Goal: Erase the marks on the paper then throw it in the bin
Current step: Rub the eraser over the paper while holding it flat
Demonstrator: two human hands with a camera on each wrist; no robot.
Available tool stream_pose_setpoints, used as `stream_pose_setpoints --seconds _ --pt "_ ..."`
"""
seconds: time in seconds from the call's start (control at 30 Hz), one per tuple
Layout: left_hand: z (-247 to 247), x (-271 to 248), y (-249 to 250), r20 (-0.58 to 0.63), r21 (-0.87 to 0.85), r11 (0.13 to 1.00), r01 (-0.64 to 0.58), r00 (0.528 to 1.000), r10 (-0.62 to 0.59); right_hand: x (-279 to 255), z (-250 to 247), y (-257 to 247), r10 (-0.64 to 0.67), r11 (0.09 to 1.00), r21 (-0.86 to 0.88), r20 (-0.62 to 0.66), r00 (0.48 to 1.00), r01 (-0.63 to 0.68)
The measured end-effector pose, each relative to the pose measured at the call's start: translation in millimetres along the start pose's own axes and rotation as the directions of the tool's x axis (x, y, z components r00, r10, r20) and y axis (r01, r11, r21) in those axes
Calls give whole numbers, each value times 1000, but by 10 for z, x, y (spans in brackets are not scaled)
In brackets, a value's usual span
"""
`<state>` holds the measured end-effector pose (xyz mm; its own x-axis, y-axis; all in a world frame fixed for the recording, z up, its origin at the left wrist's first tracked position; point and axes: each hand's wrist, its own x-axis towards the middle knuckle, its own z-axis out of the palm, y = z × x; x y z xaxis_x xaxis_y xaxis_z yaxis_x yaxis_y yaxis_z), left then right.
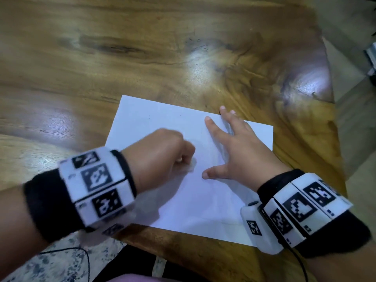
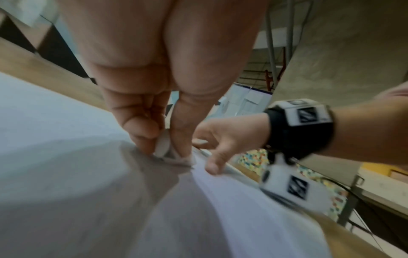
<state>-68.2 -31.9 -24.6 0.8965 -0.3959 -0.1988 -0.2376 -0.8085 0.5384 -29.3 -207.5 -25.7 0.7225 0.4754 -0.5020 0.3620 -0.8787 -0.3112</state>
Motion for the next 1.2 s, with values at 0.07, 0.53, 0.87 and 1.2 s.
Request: stream_pose_setpoints --seconds 0.07,0.53,0.87,1.2 --pt "53 -95 15 10 13 1000 21 1000 -21 -5 -3 6 -2 1000 11 6 1000 2" --pt "-333 501 -16 -39 -124 940 317 945 -323 -85 17 117 49 997 60 -7 999 -49" --pt "-182 537 211 55 -24 980 197 979 -195 -95 0 108 42 997 66 -9 999 -42" --pt "-193 562 253 17 -24 977 210 978 -209 -101 8 108 42 996 74 -16 999 -41"
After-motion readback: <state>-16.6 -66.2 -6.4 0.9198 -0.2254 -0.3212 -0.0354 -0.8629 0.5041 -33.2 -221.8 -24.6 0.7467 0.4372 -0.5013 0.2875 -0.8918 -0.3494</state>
